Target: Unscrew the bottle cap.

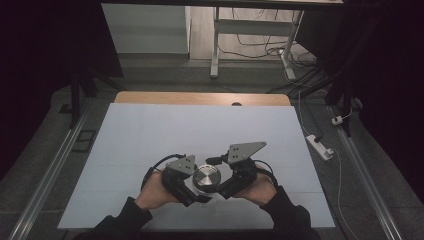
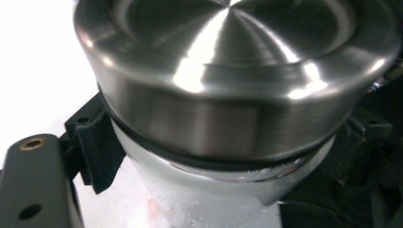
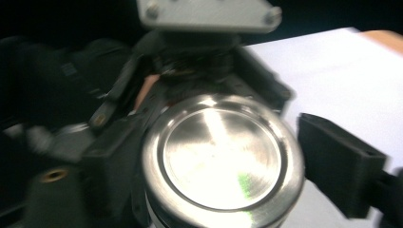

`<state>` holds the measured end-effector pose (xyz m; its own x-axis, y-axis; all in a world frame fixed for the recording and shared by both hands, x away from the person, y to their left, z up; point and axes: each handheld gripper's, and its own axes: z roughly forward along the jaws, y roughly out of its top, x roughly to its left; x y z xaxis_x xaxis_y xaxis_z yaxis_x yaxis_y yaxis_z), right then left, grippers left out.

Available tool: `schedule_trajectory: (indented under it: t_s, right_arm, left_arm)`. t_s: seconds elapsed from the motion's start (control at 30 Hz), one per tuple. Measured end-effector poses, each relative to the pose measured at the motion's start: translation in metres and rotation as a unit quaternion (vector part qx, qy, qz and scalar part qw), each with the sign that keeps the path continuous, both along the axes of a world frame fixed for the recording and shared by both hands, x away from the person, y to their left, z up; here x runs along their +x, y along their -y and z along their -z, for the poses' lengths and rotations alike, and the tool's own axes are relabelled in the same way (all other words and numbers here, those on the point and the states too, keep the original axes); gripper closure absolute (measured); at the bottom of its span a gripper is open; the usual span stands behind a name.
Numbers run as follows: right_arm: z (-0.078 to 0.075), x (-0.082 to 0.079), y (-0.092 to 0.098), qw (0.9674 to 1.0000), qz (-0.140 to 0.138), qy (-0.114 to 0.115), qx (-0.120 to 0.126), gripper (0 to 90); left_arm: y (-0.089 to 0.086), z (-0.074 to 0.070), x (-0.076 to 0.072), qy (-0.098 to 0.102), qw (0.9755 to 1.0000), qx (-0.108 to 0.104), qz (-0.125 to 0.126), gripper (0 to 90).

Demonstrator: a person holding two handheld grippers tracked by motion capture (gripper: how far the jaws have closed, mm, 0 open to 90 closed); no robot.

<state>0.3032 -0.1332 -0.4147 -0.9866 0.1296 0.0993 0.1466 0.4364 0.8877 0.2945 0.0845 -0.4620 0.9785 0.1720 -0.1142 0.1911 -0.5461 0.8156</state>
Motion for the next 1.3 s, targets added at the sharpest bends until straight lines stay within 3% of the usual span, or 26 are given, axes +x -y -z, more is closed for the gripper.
schedule_trajectory:
  t_s: [0.07, 0.13, 0.3, 0.43, 0.57, 0.73, 0.9, 1.07, 1.3]
  right_arm:
    - [-0.003, -0.001, -0.001, 0.9992, 0.037, 0.013, -0.006, 10.7]
    - [-0.003, -0.003, -0.003, 0.9964, 0.083, 0.016, -0.008, 10.1]
    - [0.003, -0.005, -0.011, 0.9892, 0.147, -0.005, 0.001, 12.0]
    - [0.008, -0.006, -0.014, 0.9873, 0.159, -0.009, 0.002, 18.7]
    - [0.004, -0.007, -0.013, 0.9898, 0.142, 0.005, -0.013, 19.1]
    - [0.001, -0.002, -0.005, 0.9979, 0.064, -0.014, -0.003, 19.2]
    - [-0.002, 0.001, 0.001, 0.9998, 0.001, -0.018, 0.012, 19.8]
    - [-0.003, 0.002, 0.004, 0.9997, -0.007, -0.020, 0.015, 19.9]
    - [-0.001, 0.003, 0.003, 0.9995, 0.009, -0.019, 0.023, 19.9]
  left_arm:
    - [-0.001, 0.001, 0.002, -0.006, 0.9994, -0.003, -0.035, 15.1]
    - [-0.002, 0.001, 0.003, -0.006, 0.9980, -0.004, -0.062, 15.1]
    - [0.002, -0.001, 0.001, -0.002, 0.9947, 0.005, -0.102, 15.1]
    - [0.005, -0.003, -0.002, 0.002, 0.9937, 0.007, -0.112, 15.1]
    - [0.005, -0.003, -0.003, 0.003, 0.9957, 0.010, -0.092, 15.1]
    - [0.002, -0.005, -0.002, -0.002, 0.9996, -0.004, -0.029, 15.1]
    - [0.004, -0.002, -0.004, 0.002, 0.9995, 0.009, 0.029, 15.1]
    - [0.005, -0.001, -0.003, 0.001, 0.9997, 0.003, 0.023, 15.1]
    - [0.003, 0.001, -0.001, 0.000, 1.0000, 0.006, 0.004, 15.1]
